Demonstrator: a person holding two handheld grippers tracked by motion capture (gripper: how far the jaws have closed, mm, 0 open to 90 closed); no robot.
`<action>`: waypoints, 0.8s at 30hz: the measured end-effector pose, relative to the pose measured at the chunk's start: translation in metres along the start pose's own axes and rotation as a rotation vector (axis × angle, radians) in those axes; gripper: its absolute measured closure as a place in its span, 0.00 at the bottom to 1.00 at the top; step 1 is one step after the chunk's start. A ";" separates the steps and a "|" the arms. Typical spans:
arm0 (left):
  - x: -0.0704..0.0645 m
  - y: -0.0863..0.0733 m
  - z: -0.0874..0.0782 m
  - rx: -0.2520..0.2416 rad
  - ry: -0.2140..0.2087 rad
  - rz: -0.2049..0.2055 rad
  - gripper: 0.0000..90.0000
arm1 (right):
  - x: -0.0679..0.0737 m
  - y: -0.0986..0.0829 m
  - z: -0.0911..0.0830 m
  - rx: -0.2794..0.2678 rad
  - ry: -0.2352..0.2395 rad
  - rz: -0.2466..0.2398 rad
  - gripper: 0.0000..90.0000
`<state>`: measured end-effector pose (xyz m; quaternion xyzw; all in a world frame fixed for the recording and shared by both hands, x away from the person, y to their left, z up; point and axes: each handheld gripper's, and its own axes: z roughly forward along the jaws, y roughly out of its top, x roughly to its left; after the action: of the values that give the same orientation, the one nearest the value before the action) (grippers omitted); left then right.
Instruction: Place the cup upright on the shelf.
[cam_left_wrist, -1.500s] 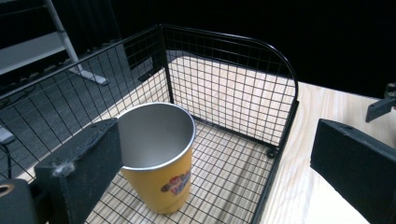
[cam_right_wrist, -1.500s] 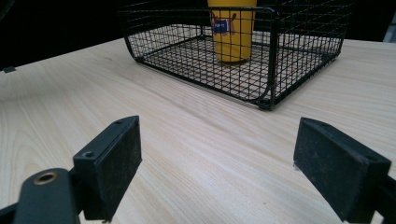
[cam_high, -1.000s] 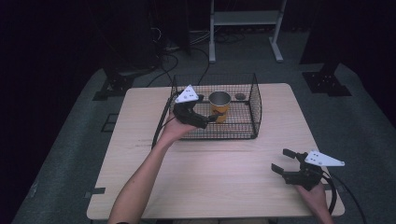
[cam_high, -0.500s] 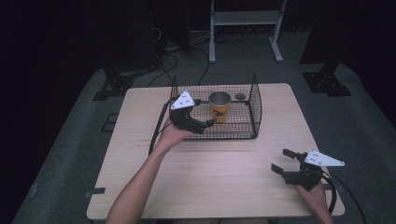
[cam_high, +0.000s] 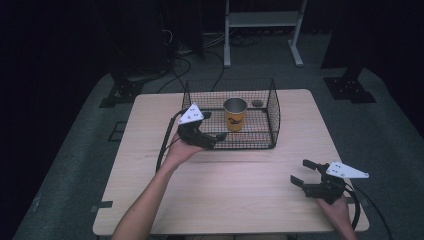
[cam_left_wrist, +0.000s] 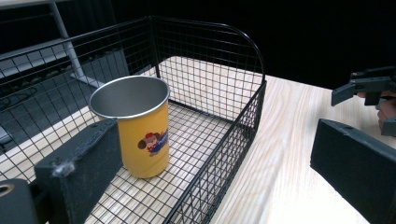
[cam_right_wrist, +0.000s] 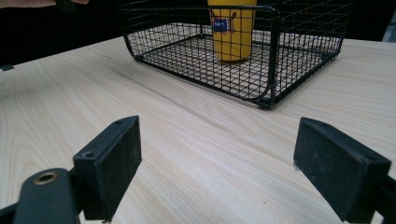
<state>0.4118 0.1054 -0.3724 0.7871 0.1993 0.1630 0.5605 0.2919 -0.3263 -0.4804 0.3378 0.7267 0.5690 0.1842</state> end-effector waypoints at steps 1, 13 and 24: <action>-0.001 -0.001 -0.001 0.001 0.001 0.001 0.02 | 0.000 0.000 0.000 0.000 0.000 -0.002 0.16; -0.007 -0.016 -0.012 -0.004 0.005 -0.022 0.02 | 0.000 0.000 0.000 0.002 0.000 -0.001 0.16; -0.015 -0.026 -0.019 -0.010 0.005 -0.028 0.02 | 0.000 0.000 0.000 0.002 -0.001 -0.001 0.16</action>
<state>0.3865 0.1215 -0.3912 0.7809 0.2111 0.1582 0.5662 0.2917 -0.3259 -0.4804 0.3380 0.7275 0.5679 0.1843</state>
